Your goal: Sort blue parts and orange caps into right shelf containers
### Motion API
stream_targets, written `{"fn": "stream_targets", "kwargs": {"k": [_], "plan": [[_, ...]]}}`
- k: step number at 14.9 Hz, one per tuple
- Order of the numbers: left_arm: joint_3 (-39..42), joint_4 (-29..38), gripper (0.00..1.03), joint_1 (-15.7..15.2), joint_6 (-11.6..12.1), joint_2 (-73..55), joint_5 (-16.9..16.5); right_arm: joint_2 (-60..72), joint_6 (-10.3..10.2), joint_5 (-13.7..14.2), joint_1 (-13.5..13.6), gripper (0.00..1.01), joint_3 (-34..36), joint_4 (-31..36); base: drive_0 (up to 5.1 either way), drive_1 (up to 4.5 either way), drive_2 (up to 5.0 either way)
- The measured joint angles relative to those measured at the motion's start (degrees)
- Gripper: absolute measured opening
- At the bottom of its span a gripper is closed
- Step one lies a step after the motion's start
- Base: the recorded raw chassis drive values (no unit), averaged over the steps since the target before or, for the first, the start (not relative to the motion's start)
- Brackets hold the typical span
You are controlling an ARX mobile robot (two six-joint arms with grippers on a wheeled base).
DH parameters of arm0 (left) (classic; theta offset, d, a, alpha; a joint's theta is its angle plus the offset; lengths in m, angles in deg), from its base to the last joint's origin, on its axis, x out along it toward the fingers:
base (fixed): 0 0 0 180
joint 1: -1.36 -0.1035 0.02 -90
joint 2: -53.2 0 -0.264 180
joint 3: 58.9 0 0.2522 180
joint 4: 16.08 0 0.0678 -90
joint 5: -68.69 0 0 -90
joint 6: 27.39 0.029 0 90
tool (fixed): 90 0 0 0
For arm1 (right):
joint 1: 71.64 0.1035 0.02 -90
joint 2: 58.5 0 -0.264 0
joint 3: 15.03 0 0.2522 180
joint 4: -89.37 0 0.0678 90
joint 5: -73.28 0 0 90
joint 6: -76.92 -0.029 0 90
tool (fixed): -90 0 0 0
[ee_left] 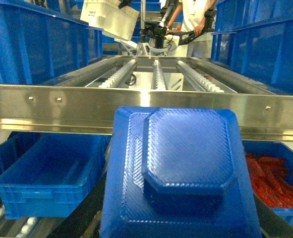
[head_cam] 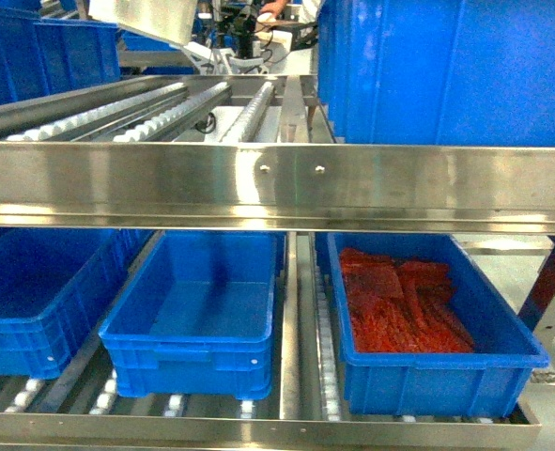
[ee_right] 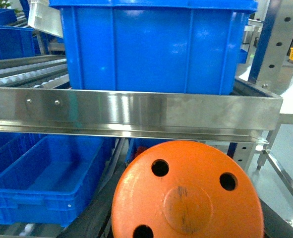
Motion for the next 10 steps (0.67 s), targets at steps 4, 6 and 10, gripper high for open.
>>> {"fn": "stream_targets", "kwargs": {"k": [4, 6, 10], "plan": [[0.00, -0.02, 0.43, 0.00, -0.02, 0.00, 0.02, 0.00, 0.02, 0.00, 0.00, 0.44, 0.00, -0.02, -4.9, 2.52, 2.5], [0.00, -0.02, 0.43, 0.00, -0.02, 0.00, 0.04, 0.00, 0.00, 0.00, 0.00, 0.44, 0.00, -0.07, -4.9, 2.55, 2.5], [0.00, 0.04, 0.43, 0.00, -0.02, 0.00, 0.00, 0.00, 0.02, 0.00, 0.00, 0.44, 0.00, -0.07, -4.9, 2.54, 2.5]]}}
